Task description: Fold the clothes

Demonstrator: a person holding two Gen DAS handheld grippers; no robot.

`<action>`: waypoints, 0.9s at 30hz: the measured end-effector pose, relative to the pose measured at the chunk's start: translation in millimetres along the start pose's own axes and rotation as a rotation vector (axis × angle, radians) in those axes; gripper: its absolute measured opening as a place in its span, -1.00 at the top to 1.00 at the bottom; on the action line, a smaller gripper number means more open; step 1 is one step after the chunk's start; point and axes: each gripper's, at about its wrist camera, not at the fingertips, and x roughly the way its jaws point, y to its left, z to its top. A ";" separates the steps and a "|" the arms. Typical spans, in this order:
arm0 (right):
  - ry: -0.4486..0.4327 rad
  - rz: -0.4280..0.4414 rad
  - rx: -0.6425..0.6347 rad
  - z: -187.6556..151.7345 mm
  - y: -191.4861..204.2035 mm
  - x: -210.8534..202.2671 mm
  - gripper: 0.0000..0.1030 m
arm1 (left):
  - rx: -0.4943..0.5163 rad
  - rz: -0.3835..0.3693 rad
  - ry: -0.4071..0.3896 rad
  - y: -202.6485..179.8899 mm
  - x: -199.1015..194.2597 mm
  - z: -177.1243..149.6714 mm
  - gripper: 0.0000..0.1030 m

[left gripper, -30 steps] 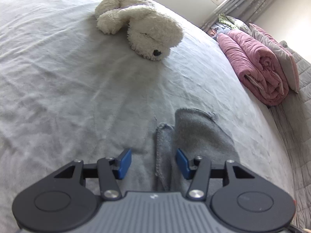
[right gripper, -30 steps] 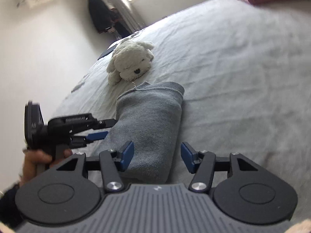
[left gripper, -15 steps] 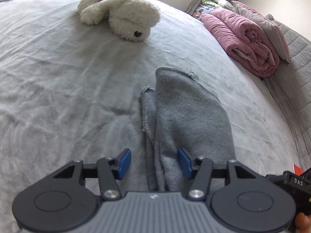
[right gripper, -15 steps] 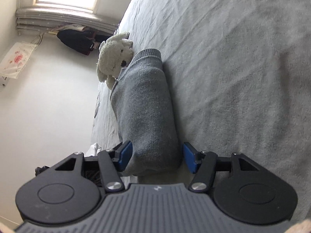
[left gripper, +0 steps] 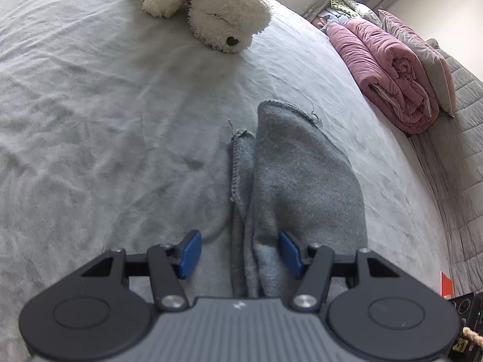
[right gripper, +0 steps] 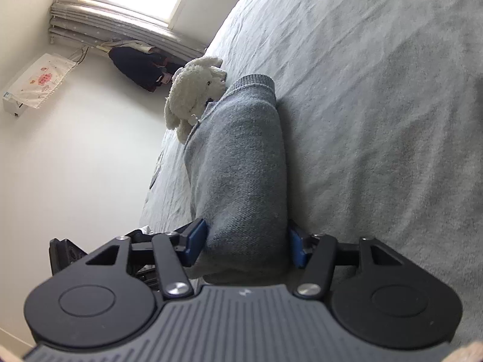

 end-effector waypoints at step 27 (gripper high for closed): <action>-0.013 0.026 0.143 -4.2 4.5 3.7 -0.30 | -0.335 -0.199 0.136 27.4 1.5 -12.3 -0.28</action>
